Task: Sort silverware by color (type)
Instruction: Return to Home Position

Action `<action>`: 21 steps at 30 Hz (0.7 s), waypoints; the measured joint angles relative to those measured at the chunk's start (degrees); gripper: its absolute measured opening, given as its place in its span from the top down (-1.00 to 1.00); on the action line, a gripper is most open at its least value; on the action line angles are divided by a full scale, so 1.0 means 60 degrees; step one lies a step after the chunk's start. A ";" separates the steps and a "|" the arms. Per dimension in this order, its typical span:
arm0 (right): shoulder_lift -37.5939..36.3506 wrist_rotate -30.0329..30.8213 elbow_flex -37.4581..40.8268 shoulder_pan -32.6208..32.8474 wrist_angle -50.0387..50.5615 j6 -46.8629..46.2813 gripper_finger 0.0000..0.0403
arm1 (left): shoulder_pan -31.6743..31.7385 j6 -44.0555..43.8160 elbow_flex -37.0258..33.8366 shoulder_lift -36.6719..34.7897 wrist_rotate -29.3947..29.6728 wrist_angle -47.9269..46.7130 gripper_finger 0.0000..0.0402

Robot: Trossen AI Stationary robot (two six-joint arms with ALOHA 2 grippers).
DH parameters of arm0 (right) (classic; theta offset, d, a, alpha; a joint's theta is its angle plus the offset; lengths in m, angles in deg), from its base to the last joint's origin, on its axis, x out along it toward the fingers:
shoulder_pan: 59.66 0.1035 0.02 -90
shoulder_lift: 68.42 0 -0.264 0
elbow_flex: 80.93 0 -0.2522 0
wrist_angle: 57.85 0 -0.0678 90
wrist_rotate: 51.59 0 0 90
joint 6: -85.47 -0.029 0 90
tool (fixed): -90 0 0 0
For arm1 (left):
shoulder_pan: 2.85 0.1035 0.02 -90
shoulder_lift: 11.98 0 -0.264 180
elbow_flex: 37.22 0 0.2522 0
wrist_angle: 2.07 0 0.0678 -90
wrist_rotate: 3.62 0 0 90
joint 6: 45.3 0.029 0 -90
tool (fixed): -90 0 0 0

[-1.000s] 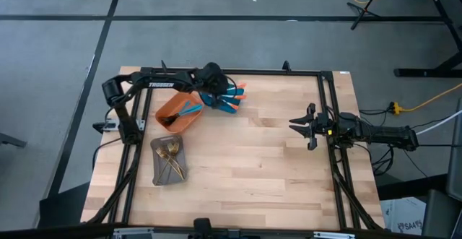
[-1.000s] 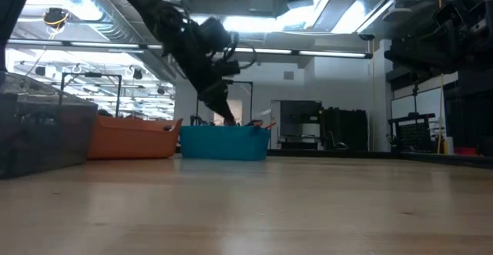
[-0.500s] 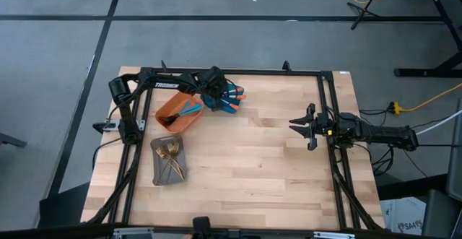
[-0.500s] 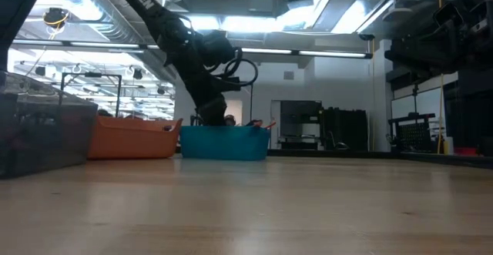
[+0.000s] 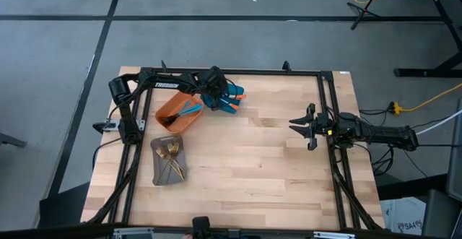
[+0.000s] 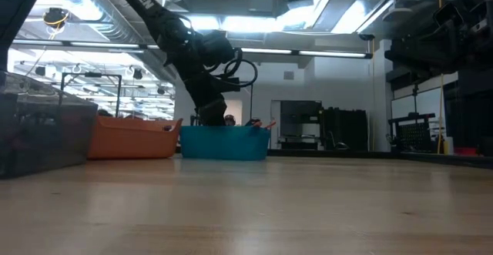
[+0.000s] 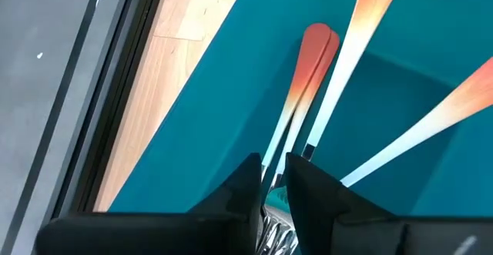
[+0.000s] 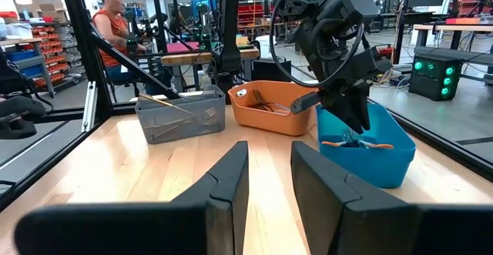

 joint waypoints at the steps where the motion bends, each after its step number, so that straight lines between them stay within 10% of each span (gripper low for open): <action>1: 0.0000 0.0000 0.0000 0.0003 0.0003 -0.0001 0.54 | 0.0000 -0.0001 0.0000 0.0000 0.0003 0.0001 0.72; 21: -0.0002 0.0000 0.0000 0.0001 -0.0001 0.0001 0.54 | -0.0583 -0.0254 -0.0004 -0.1226 -0.0123 -0.0211 0.98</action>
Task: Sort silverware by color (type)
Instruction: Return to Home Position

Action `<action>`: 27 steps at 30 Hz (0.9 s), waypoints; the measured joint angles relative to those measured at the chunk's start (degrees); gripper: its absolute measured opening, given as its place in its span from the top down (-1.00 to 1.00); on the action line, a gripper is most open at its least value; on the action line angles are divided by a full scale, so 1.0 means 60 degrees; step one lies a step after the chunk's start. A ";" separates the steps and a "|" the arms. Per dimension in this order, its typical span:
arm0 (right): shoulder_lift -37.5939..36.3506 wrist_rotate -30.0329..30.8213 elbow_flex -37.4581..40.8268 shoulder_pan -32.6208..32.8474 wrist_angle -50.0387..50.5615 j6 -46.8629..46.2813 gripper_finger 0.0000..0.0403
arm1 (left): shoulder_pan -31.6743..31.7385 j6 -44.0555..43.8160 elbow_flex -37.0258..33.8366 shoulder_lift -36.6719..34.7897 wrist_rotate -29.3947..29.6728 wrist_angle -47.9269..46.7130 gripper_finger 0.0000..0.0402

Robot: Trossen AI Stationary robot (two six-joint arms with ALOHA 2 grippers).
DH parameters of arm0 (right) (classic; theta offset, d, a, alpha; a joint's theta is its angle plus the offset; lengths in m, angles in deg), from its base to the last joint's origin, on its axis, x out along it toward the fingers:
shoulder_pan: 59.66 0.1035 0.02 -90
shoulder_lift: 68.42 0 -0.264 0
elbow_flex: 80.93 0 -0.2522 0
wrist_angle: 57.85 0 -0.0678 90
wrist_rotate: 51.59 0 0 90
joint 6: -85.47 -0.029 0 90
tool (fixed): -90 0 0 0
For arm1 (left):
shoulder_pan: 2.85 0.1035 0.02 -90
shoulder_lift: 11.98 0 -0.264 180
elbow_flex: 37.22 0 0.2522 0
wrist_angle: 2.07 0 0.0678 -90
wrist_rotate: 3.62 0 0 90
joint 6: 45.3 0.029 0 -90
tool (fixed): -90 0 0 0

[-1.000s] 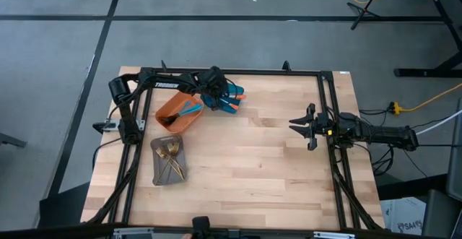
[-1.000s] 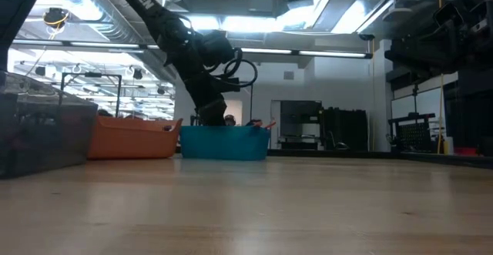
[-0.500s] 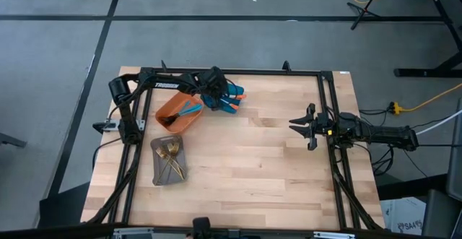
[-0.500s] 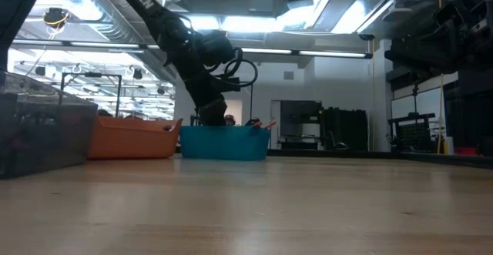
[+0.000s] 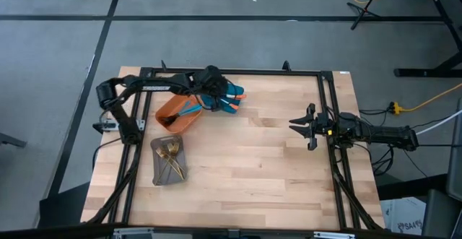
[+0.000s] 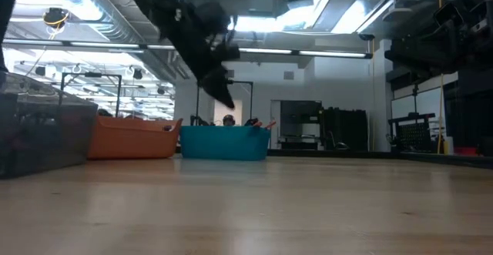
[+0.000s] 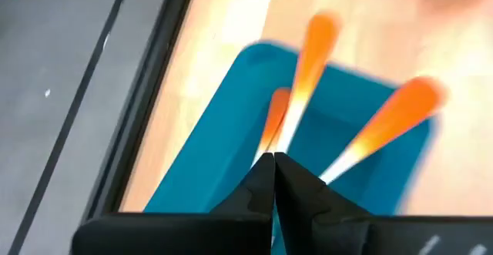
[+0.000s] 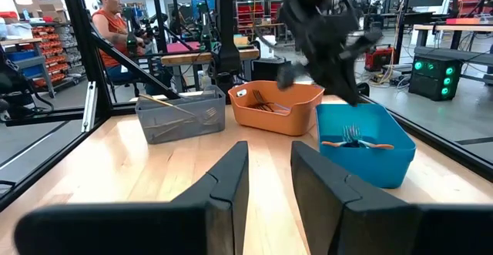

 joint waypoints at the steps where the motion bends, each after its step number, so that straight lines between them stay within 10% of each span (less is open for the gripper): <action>1: -0.0001 0.0000 0.0000 0.0002 0.0000 0.0001 0.54 | -0.0097 -0.0047 0.0000 -0.0246 -0.0020 -0.0129 0.99; 15: -0.0001 -0.0002 -0.0004 0.0000 0.0002 -0.0001 0.54 | -0.2930 -0.2683 0.0000 -0.3690 -0.0748 -0.1351 1.00; 27: -0.0001 0.0000 -0.0004 0.0002 0.0000 -0.0002 0.54 | -0.5072 -0.2418 -0.0010 -0.3996 0.1075 -0.1348 1.00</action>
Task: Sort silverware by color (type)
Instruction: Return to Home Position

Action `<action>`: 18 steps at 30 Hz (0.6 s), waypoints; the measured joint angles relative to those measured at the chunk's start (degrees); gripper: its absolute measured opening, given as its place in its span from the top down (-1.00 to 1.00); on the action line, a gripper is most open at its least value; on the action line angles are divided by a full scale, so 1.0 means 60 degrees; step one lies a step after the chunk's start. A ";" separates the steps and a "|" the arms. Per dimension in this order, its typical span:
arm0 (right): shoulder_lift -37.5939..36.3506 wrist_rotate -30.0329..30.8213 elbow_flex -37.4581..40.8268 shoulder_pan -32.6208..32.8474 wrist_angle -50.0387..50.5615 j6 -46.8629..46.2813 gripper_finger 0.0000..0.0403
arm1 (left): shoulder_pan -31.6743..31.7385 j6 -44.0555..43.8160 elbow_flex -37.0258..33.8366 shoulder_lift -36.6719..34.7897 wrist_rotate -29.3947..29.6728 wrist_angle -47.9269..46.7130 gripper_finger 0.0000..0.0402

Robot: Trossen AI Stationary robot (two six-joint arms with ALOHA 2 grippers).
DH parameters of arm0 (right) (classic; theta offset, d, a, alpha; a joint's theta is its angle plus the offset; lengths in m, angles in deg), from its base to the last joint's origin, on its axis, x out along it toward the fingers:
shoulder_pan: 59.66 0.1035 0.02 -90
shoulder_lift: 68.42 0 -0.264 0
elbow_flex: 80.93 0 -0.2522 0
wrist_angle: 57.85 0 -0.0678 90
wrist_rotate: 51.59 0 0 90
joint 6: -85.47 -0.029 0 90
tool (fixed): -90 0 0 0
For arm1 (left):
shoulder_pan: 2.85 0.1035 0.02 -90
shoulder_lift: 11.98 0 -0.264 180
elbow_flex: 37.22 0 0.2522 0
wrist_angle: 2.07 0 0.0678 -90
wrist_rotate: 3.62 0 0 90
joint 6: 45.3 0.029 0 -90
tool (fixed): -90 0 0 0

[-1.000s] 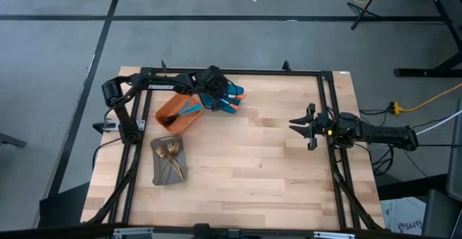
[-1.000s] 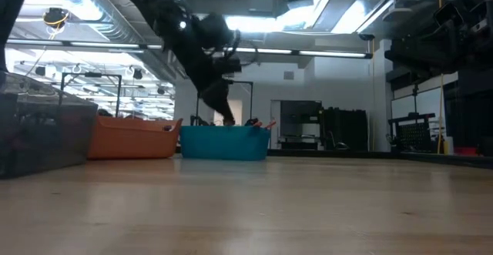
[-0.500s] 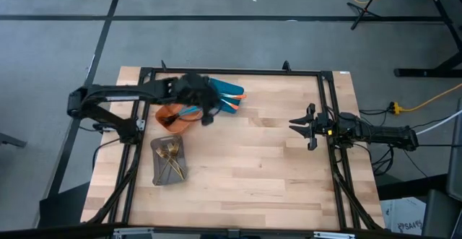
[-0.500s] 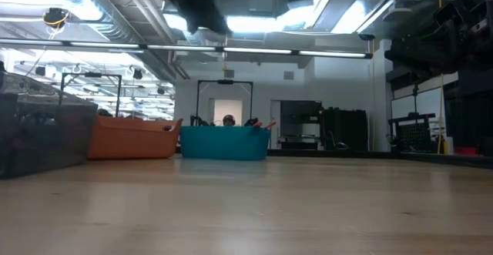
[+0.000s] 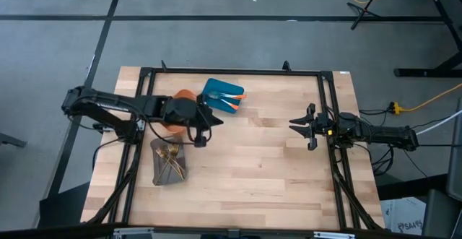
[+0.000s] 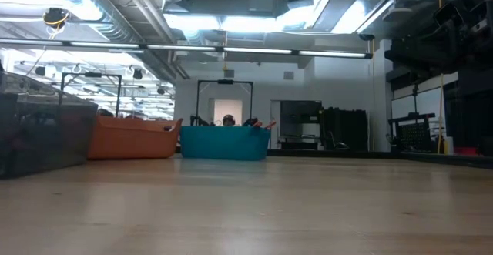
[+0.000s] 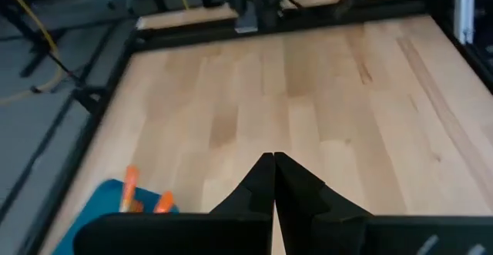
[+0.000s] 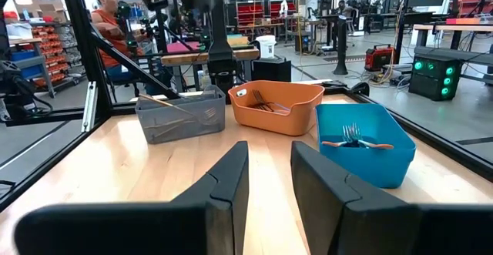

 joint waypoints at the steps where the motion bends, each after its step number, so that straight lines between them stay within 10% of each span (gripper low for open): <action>1: 0.0001 0.0000 0.0000 -0.0001 -0.0001 0.0004 0.54 | 0.0019 -0.0002 0.0002 -0.0111 0.0067 -0.0016 1.00; 18: 0.0000 -0.0179 -0.0004 0.0000 0.0051 0.0000 0.54 | 0.0173 -0.1131 -0.5720 -0.4887 0.0206 0.2898 1.00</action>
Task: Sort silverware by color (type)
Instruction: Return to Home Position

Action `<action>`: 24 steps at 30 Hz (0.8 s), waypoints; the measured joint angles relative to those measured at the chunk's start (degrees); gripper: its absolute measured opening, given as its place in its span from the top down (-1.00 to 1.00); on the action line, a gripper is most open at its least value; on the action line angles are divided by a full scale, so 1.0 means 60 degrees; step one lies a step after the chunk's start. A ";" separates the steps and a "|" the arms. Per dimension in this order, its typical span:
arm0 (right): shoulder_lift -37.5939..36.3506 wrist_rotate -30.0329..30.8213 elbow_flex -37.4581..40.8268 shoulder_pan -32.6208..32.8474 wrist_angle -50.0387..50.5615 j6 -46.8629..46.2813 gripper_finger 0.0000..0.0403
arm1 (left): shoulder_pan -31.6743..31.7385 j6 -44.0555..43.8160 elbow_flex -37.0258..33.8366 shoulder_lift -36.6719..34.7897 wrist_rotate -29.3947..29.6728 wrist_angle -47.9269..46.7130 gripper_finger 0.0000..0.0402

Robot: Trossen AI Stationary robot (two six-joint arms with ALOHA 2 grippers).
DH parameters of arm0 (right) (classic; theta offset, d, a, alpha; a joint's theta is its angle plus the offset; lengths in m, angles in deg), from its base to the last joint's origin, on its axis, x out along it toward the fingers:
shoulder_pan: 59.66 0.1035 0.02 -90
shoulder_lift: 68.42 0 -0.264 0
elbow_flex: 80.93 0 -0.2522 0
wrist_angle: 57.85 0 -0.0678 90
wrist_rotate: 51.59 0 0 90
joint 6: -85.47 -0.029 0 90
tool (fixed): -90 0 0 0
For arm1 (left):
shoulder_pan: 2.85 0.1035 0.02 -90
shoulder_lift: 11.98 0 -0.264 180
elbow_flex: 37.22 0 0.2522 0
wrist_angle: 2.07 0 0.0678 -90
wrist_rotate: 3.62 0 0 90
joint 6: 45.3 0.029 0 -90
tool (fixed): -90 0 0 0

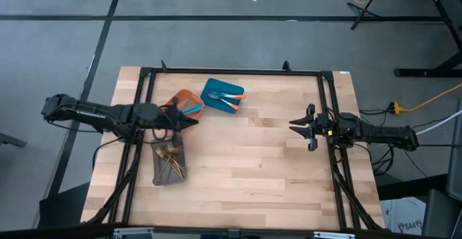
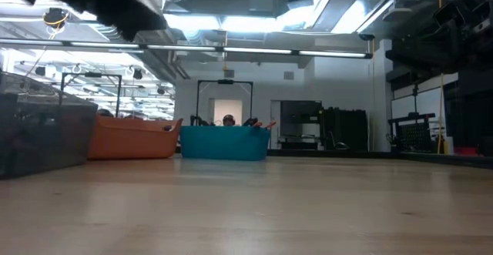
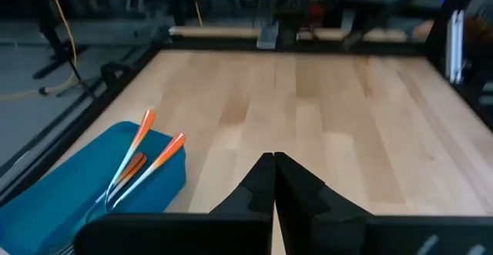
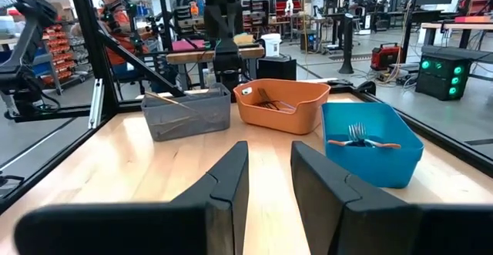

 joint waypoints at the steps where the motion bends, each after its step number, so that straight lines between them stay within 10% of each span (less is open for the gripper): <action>1: 0.0003 -0.0003 0.0000 0.0000 0.0000 0.0003 0.54 | 0.0000 -0.0031 -0.0374 -0.0340 0.0000 0.0360 1.00; 24: 0.0000 -0.0002 0.0000 0.0000 0.0000 0.0001 0.54 | 0.0007 0.0657 -0.4276 -0.6025 0.0000 0.2110 1.00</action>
